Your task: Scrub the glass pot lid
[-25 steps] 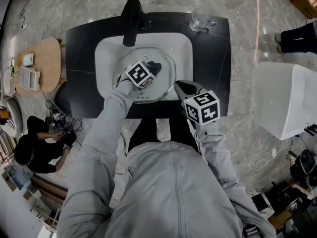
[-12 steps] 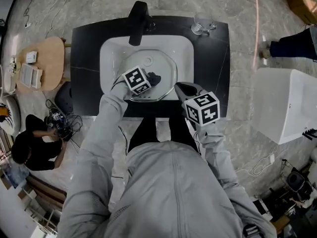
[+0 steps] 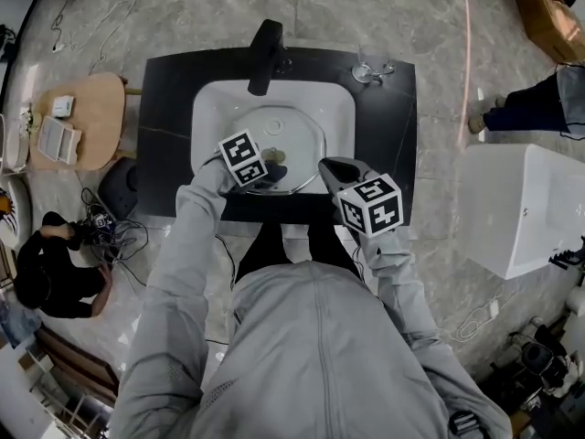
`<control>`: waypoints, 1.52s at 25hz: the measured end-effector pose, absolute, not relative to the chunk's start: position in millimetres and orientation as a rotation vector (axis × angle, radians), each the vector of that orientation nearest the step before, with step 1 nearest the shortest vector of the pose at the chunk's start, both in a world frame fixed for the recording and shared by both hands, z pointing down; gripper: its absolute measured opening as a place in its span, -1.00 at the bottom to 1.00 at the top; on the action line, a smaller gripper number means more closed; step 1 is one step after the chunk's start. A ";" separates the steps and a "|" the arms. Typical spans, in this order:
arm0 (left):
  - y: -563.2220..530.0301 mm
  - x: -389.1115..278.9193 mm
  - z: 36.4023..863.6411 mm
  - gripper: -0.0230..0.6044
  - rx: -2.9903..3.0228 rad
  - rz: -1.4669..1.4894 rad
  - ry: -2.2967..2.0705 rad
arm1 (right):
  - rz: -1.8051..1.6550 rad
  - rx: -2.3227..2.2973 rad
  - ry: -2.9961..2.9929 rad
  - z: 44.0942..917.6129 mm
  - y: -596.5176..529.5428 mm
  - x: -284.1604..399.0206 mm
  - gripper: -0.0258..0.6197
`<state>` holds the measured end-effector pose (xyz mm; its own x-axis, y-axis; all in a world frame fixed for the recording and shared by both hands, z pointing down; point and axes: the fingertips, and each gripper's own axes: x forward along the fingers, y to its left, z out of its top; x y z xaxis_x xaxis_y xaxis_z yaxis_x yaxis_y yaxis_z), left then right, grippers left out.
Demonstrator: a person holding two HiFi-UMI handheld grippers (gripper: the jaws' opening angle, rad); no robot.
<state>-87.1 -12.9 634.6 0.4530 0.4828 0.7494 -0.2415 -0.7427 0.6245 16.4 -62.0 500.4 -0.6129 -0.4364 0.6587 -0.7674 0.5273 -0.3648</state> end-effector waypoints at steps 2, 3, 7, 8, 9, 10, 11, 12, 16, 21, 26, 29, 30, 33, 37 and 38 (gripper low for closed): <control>-8.0 -90.6 628.9 -0.65 1.998 1.328 0.220 | 0.865 0.973 -2.279 494.0 -62.9 16.3 -0.83; -5.1 -92.1 625.9 -0.65 1.994 1.321 0.231 | 0.856 0.970 -2.281 490.7 -63.1 16.3 -0.83; 0.4 -95.2 616.5 -0.65 2.035 1.276 0.224 | 0.821 0.969 -2.291 477.7 -65.1 15.0 -0.83; -2.3 -95.3 615.8 -0.65 2.069 1.260 0.188 | 0.808 0.971 -2.294 474.3 -65.8 14.1 -0.83; -7.4 -95.2 615.3 -0.65 2.111 1.237 0.132 | 0.794 0.975 -2.297 470.9 -66.7 13.0 -0.83; -14.3 -95.1 614.2 -0.65 2.158 1.204 0.060 | 0.780 0.981 -2.301 467.4 -67.8 11.9 -0.83; -22.3 -95.3 612.2 -0.64 2.207 1.162 -0.022 | 0.767 0.990 -2.307 463.8 -69.2 10.8 -0.83; -30.4 -95.9 608.7 -0.64 2.255 1.114 -0.105 | 0.754 1.002 -2.312 459.9 -71.1 9.9 -0.83; -57.8 -102.7 580.4 -0.65 2.393 0.920 -0.386 | 0.690 1.054 -2.339 440.7 -83.8 9.3 -0.83; -86.6 -121.2 537.1 -0.64 2.455 0.780 -0.641 | 0.572 1.113 -2.376 412.6 -107.6 12.2 -0.83; -126.9 -149.3 478.2 -0.65 2.526 0.614 -0.862 | 0.379 1.138 -2.426 377.0 -137.2 3.6 -0.83; -150.8 -163.6 435.1 -0.65 2.584 0.533 -1.036 | 0.245 1.137 -2.432 355.3 -146.9 -4.0 -0.83; -159.5 -167.6 419.6 -0.64 2.604 0.497 -1.095 | 0.207 1.138 -2.440 347.5 -151.0 -7.1 -0.83; -179.8 -176.1 373.0 -0.64 2.663 0.392 -1.233 | 0.120 1.152 -2.479 320.8 -163.6 -15.5 -0.83; -191.1 -180.0 319.7 -0.64 2.726 0.303 -1.322 | 0.038 1.191 -2.518 284.0 -178.4 -18.6 -0.83; -191.3 -179.8 309.9 -0.64 2.740 0.302 -1.335 | 0.024 1.200 -2.518 277.0 -180.5 -18.1 -0.83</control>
<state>-179.8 -191.3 309.9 0.6014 -0.7708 0.2104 -0.7863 -0.6177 -0.0156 -18.1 -180.5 277.0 -0.5798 -0.7497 0.3191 -0.7557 0.6412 0.1332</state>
